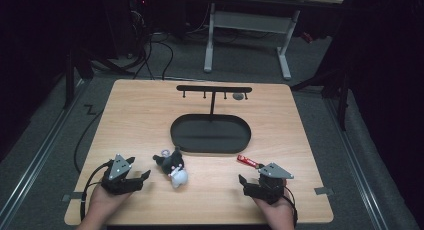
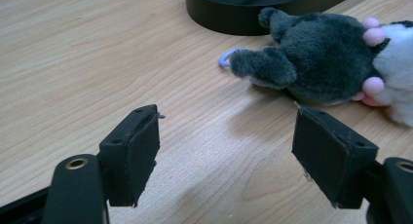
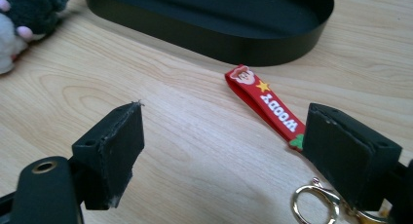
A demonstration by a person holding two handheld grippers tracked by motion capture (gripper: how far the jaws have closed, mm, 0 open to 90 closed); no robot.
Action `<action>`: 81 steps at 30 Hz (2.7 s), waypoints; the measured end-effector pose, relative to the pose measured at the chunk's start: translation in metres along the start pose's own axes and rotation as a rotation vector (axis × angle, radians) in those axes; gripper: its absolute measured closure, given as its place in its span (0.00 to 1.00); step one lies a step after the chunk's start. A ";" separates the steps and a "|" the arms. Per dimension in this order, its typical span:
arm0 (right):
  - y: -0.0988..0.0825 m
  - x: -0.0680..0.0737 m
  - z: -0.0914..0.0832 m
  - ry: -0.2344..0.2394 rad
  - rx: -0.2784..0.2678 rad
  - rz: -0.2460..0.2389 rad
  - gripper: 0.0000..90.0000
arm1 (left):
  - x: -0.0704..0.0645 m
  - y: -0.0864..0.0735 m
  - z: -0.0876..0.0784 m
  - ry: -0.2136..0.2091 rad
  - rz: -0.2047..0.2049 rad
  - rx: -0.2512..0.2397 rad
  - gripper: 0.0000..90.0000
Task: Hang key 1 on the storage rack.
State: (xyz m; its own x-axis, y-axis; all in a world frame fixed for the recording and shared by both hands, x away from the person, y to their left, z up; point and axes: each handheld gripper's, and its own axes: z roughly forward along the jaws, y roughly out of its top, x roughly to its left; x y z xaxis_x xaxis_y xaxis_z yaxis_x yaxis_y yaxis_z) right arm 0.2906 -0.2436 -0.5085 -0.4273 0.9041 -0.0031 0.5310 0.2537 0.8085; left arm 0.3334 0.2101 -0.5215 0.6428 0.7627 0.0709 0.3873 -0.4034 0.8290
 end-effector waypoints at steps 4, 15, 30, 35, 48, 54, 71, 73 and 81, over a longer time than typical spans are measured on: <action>0.003 0.008 0.001 0.016 0.003 -0.016 0.17 | -0.001 0.000 0.000 0.000 0.005 0.000 0.29; 0.007 0.017 0.004 0.035 0.043 0.002 0.17 | -0.005 0.001 0.002 -0.008 0.022 -0.001 0.28; 0.020 0.021 0.012 0.050 0.155 -0.017 0.17 | -0.006 0.002 0.003 -0.021 0.040 -0.022 0.27; 0.028 0.028 0.014 0.024 0.214 -0.043 0.17 | -0.005 0.004 0.001 -0.026 0.037 -0.036 0.26; 0.036 0.024 0.016 0.030 0.267 -0.027 0.17 | -0.005 0.004 0.001 -0.035 0.045 -0.031 0.25; 0.035 0.023 0.021 0.042 0.328 -0.054 0.18 | -0.004 0.003 0.000 -0.027 0.045 -0.037 0.25; 0.044 0.021 0.016 0.053 0.465 -0.061 0.18 | -0.003 0.003 -0.001 -0.044 0.042 -0.042 0.25; 0.045 0.020 0.015 0.053 0.477 -0.064 0.18 | -0.003 0.003 -0.002 -0.042 0.042 -0.044 0.25; 0.048 0.015 0.014 0.069 0.536 -0.069 0.19 | -0.002 0.004 0.000 -0.049 0.027 -0.040 0.22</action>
State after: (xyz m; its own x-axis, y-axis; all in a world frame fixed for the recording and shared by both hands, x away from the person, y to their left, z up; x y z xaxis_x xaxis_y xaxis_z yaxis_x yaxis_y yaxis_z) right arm 0.3203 -0.2133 -0.4777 -0.5117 0.8592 0.0078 0.7912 0.4676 0.3943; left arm 0.3334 0.2074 -0.5185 0.6850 0.7254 0.0672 0.3427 -0.4023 0.8489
